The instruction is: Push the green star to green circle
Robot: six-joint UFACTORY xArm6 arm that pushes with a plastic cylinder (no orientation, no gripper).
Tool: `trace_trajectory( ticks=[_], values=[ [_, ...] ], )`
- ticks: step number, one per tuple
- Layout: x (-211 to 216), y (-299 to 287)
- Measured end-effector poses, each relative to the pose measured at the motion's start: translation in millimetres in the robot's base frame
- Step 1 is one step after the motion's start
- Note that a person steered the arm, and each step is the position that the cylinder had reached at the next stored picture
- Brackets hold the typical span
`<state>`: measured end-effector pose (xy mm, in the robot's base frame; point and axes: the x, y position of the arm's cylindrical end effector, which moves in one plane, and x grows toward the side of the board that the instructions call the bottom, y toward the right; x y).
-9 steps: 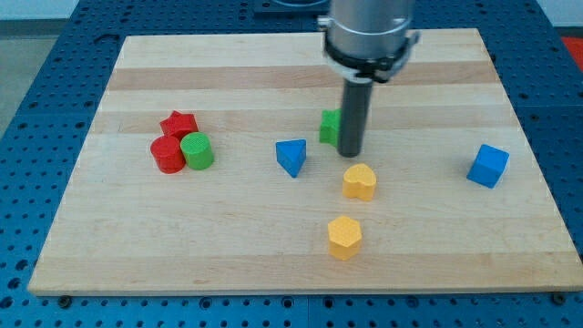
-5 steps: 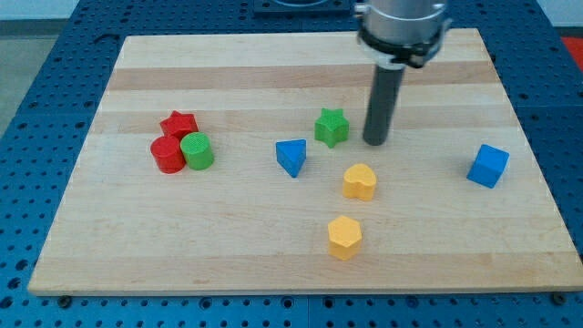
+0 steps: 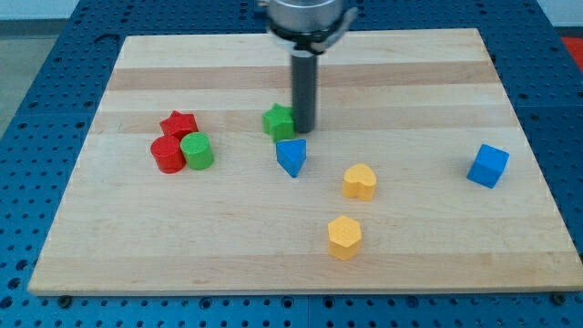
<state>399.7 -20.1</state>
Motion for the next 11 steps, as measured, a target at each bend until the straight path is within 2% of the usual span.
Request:
trace_trajectory(
  ticks=[1,2,3,4,7,10,11],
  values=[
    [-0.2,-12.1],
    [-15.3,14.8],
    [-24.5,1.9],
    [-19.1,-22.0],
    [-12.3,-27.7],
    [-8.7,-79.0],
    [-9.2,-69.5]
  ],
)
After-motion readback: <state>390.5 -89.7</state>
